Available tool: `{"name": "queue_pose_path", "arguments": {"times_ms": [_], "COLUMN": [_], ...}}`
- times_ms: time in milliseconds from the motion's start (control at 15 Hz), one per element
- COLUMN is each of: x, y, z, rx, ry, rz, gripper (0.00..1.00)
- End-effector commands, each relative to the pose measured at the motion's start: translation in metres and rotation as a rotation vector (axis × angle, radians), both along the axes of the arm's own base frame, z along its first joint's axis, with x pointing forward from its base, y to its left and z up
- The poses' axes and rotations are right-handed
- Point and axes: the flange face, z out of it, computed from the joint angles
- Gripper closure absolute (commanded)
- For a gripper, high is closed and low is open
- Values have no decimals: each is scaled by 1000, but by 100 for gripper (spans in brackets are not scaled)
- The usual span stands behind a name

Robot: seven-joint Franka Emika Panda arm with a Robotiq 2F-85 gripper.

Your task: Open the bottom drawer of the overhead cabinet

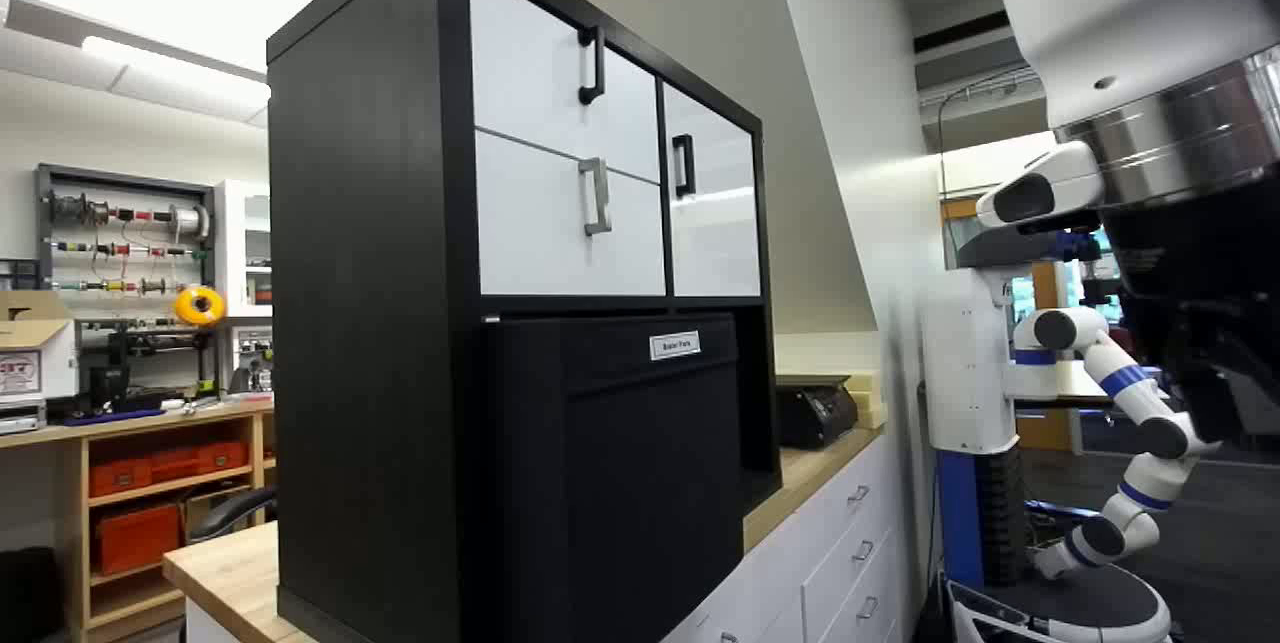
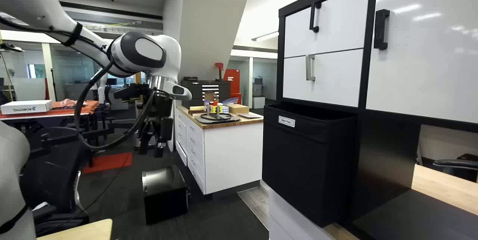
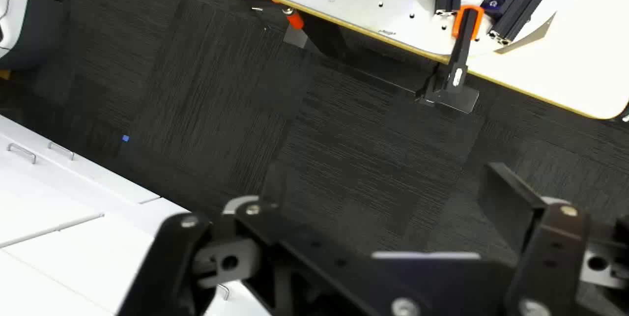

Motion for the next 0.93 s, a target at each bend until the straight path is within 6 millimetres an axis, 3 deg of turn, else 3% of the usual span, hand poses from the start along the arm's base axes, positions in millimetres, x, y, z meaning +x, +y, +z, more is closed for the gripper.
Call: {"name": "queue_pose_path", "arguments": {"times_ms": [0, 867], "x": [0, 2], "y": [0, -2], "z": [1, 3], "rx": [0, 30], "ry": [1, -17], "rz": [0, -13], "gripper": [0, 0]}}
